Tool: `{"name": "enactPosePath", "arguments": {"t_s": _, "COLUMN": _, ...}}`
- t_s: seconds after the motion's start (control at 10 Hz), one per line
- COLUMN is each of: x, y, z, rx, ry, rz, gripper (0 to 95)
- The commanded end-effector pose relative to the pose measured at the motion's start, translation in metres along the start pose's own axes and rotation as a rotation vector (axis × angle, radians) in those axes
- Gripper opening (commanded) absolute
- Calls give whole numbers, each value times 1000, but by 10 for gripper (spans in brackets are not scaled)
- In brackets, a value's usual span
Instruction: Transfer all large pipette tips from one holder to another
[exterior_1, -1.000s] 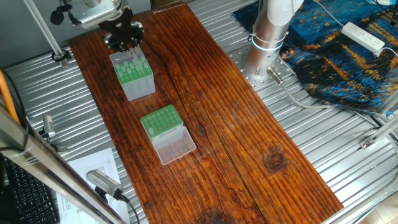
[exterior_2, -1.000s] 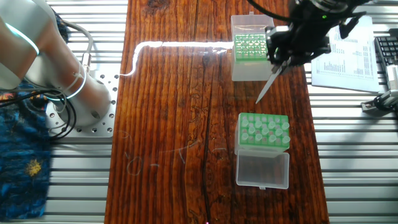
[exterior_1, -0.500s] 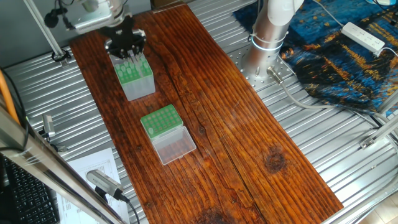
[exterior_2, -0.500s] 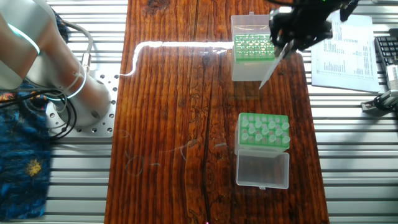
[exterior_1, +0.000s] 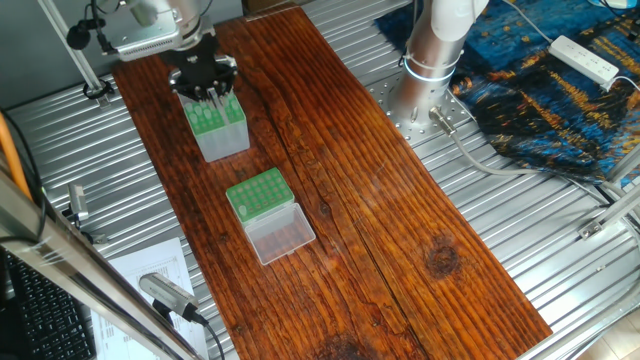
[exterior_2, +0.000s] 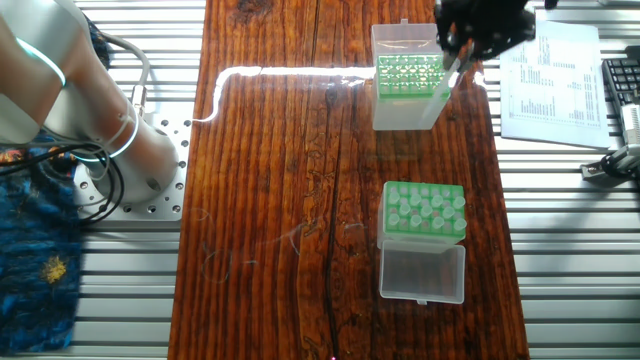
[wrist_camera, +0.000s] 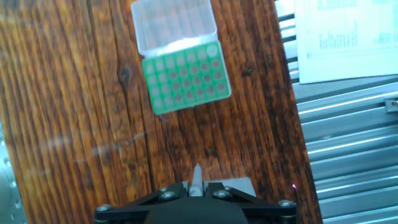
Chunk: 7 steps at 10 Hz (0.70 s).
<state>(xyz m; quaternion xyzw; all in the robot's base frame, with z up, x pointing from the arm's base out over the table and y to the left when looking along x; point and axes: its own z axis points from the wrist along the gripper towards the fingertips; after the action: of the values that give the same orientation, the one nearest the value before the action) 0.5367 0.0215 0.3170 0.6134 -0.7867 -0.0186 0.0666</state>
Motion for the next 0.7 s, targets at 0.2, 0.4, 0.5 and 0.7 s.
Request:
{"name": "enactPosePath", "arguments": {"t_s": 0.2, "x": -22, "y": 4, "z": -1, "rx": 0, "ry": -3, "rz": 22, "gripper": 0}}
{"name": "enactPosePath", "arguments": {"t_s": 0.4, "x": -35, "y": 4, "z": -4, "rx": -6, "ry": -34, "rz": 34, "gripper": 0}}
{"name": "enactPosePath", "arguments": {"t_s": 0.5, "x": -42, "y": 5, "z": -5, "rx": -9, "ry": -47, "rz": 49, "gripper": 0}}
{"name": "enactPosePath", "arguments": {"t_s": 0.7, "x": -52, "y": 6, "z": -6, "rx": -9, "ry": -43, "rz": 51, "gripper": 0}}
